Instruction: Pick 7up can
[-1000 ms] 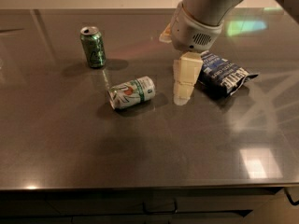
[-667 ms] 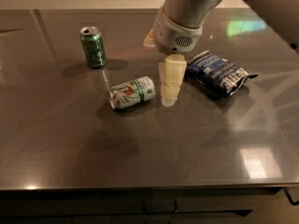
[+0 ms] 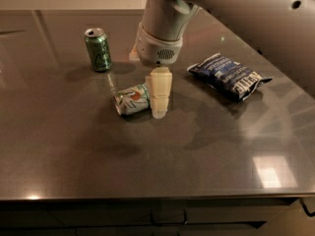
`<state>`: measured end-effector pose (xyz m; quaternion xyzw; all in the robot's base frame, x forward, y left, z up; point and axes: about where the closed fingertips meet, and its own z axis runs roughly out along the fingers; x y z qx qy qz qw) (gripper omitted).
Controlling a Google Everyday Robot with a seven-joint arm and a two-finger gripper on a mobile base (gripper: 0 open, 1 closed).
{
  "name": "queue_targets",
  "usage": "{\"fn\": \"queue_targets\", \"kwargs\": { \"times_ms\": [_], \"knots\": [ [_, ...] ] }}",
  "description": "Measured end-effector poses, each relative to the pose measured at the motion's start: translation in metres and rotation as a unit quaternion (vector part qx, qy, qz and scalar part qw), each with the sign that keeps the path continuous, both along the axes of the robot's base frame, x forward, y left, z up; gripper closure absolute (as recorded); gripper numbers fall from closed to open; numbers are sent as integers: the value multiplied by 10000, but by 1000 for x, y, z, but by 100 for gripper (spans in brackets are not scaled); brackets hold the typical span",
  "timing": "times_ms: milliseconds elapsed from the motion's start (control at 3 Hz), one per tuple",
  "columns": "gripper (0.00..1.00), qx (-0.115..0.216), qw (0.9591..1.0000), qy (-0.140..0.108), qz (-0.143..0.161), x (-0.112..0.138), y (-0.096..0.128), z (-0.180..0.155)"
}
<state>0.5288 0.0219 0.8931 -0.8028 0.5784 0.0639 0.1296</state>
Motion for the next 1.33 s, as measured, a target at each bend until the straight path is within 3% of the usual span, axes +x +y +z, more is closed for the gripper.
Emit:
{"fn": "queue_targets", "kwargs": {
  "times_ms": [1000,1333],
  "knots": [
    [0,-597,9980,88,167,16,18,-37],
    [18,-731,9971,165,107,18,16,-40]
  ]
}}
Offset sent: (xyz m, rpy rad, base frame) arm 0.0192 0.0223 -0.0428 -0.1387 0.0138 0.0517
